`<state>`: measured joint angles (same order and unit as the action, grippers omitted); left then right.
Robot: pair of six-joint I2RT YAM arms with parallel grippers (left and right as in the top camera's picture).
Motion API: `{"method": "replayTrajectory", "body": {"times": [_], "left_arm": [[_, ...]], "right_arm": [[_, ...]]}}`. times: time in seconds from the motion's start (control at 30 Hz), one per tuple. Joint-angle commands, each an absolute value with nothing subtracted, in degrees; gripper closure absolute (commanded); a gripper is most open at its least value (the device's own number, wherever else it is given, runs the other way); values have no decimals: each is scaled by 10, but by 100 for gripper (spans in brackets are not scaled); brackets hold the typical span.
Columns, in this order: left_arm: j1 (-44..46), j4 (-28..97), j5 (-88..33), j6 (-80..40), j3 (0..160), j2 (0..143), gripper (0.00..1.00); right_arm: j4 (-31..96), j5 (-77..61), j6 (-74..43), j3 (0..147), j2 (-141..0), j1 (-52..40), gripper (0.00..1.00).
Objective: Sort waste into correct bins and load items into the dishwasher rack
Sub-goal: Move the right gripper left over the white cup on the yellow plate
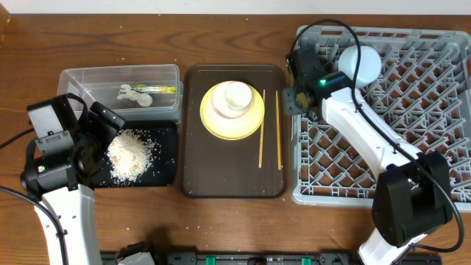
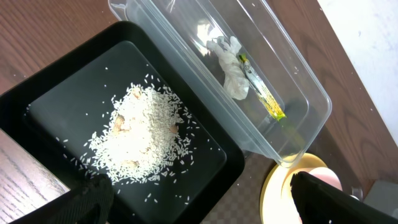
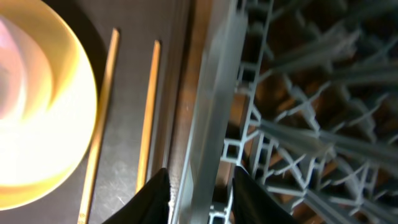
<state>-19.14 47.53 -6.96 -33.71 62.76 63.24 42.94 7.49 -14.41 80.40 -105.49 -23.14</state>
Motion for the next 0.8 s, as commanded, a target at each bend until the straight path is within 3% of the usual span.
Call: {"method": "replayTrajectory", "body": {"times": [0.0, 0.17, 0.3, 0.77], "left_arm": [[-194, 475, -68, -342, 636, 633, 6], [-194, 475, -68, -342, 636, 633, 6], [-194, 475, -68, -342, 636, 633, 6], [-194, 475, -68, -342, 636, 633, 6]], "right_arm": [[429, 85, -165, 792, -1051, -244, 71], [436, 85, -165, 790, -1051, -251, 90], [457, 85, -164, 790, -1051, -257, 98], [490, 28, -102, 790, -1051, -271, 94]]}}
